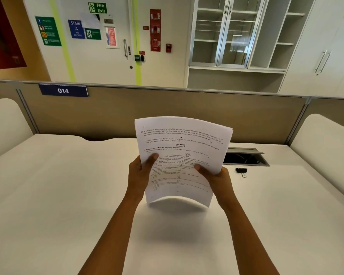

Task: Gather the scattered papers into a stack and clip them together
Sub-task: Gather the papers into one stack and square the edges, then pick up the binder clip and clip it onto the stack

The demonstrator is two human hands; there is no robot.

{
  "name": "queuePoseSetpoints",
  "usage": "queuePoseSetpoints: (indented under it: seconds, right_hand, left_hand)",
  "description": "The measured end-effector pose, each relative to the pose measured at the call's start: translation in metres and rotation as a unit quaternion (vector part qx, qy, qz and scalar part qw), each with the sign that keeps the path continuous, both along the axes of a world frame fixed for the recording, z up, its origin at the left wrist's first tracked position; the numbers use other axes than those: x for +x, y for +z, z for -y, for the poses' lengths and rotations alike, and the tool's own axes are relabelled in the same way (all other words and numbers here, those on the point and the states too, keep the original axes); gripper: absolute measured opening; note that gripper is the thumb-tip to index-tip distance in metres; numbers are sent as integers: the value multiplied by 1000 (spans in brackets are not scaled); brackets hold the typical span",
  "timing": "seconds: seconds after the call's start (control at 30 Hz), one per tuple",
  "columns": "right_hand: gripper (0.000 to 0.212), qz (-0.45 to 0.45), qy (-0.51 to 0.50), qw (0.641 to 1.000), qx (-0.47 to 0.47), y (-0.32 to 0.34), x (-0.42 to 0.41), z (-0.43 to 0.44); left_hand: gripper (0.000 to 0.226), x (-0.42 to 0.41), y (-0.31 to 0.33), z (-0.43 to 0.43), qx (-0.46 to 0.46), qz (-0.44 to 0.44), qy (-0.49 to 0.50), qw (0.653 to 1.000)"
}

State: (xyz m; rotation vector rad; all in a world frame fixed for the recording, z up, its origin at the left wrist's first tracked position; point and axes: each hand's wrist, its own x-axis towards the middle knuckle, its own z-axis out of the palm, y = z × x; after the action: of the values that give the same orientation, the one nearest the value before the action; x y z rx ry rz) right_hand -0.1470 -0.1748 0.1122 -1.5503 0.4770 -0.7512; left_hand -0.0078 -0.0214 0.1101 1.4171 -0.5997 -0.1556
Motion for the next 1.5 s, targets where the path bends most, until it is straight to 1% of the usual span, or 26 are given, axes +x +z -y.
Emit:
queuePoseSetpoints:
  seconds: [0.1, 0.13, 0.27, 0.4, 0.5, 0.57, 0.6, 0.67, 0.73, 0.83, 0.97, 1.07, 1.17, 1.23, 1.27, 1.33, 1.4, 1.43, 1.5]
  right_hand:
    - [17, -18, -3, 1000, 10, -14, 2, 2]
    - [17, -23, -4, 1000, 13, -19, 4, 3]
    - [17, -17, -6, 1000, 16, -24, 6, 5]
    - [17, -23, 4, 1000, 21, -34, 7, 6]
    - [17, -26, 8, 999, 22, -39, 7, 6]
    - [17, -30, 14, 999, 25, -38, 7, 9]
    - [19, -38, 19, 999, 30, -37, 6, 12]
    - [30, -67, 37, 996, 50, -35, 6, 17]
    - [40, -107, 69, 990, 67, -33, 7, 21]
    - [40, -154, 100, 981, 69, -32, 8, 25]
    - [42, -174, 105, 976, 81, -38, 9, 30]
    - [43, -184, 110, 974, 76, -45, 11, 34]
    - [37, -160, 115, 976, 90, -51, 15, 40]
    - [30, -149, 77, 980, 109, -55, 18, 46]
    - [31, -152, 43, 981, 111, -58, 20, 51]
    - [37, -164, -31, 983, 80, -67, 23, 68]
    - [41, -183, -104, 977, -2, -77, 24, 90]
    - [41, -212, -140, 966, -56, -79, 22, 100]
    - [43, -280, -196, 928, -152, -81, 20, 119]
  left_hand:
    - [8, -2, -11, 2, 22, 5, -13, 1000]
    - [11, -2, -14, 2, 26, 4, -19, 999]
    - [11, -1, -16, 3, 31, -6, -23, 999]
    - [26, 0, -26, 3, 42, -50, -42, 997]
    - [28, 2, -28, 3, 71, -82, -70, 992]
    - [25, 6, -27, 4, 94, -94, -82, 988]
    - [20, 9, -26, 3, 107, -98, -83, 986]
    - [15, 15, -25, 2, 126, -108, -83, 983]
    - [25, 20, -27, 0, 137, -114, -90, 980]
    - [33, 24, -33, 0, 158, -136, -105, 972]
    - [30, 26, -40, 3, 158, -180, -104, 965]
    - [28, 27, -45, 6, 158, -176, -98, 967]
    - [28, 27, -51, 8, 166, -156, -89, 970]
    - [27, 28, -55, 8, 169, -159, -86, 969]
    - [27, 29, -57, 7, 168, -163, -86, 968]
    - [27, 31, -63, 6, 169, -172, -82, 967]
    - [27, 34, -70, 6, 175, -173, -76, 966]
    - [27, 35, -74, 6, 181, -170, -73, 966]
    - [29, 37, -82, 7, 189, -170, -71, 964]
